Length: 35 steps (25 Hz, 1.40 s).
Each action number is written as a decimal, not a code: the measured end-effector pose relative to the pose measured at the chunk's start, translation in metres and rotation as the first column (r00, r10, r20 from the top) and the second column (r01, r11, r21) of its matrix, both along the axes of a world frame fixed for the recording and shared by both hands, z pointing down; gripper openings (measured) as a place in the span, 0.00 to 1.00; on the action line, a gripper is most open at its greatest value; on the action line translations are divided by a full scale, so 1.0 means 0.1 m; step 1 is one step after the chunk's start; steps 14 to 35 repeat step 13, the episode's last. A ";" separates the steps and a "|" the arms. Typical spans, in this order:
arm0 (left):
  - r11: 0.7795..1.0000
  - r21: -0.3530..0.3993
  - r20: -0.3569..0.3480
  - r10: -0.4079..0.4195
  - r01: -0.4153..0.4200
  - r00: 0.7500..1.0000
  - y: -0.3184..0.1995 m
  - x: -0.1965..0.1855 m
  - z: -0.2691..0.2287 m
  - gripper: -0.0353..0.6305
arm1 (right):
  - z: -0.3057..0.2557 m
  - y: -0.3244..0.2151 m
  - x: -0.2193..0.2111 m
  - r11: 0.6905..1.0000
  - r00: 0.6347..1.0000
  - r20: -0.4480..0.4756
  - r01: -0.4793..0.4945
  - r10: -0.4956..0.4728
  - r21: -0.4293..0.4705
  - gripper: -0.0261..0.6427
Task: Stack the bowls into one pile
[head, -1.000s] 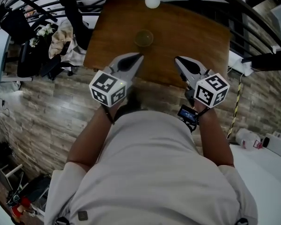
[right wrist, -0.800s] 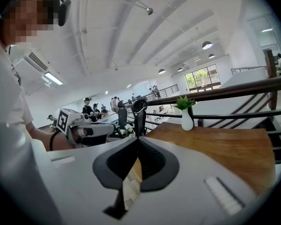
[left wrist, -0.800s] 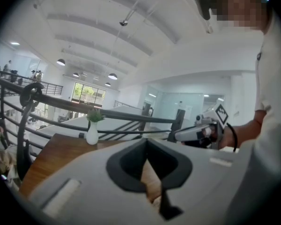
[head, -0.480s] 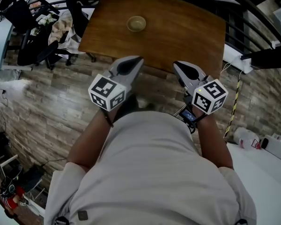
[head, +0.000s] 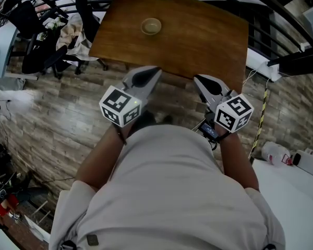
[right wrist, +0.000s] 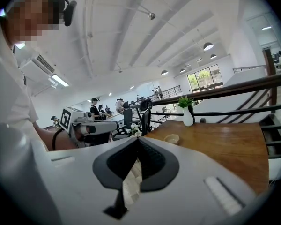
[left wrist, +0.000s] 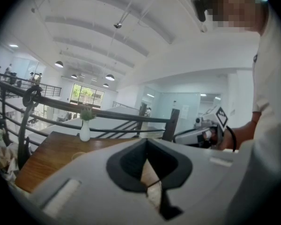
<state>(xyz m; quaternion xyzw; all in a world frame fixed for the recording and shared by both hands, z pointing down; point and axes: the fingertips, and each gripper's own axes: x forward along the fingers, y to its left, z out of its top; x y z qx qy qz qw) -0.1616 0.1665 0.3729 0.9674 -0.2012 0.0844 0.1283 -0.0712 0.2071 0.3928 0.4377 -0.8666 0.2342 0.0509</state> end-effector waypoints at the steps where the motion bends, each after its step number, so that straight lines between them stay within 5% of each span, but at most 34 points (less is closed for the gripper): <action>1: 1.000 0.002 0.001 0.002 -0.002 1.000 -0.01 -0.01 -0.01 0.06 | -0.01 0.00 0.00 1.000 1.000 0.001 -0.003 0.003 0.001 0.05; 35: 1.000 0.008 -0.007 -0.014 0.014 1.000 0.05 -0.02 -0.07 0.06 | -0.04 0.05 0.01 1.000 1.000 -0.005 0.011 -0.011 0.011 0.05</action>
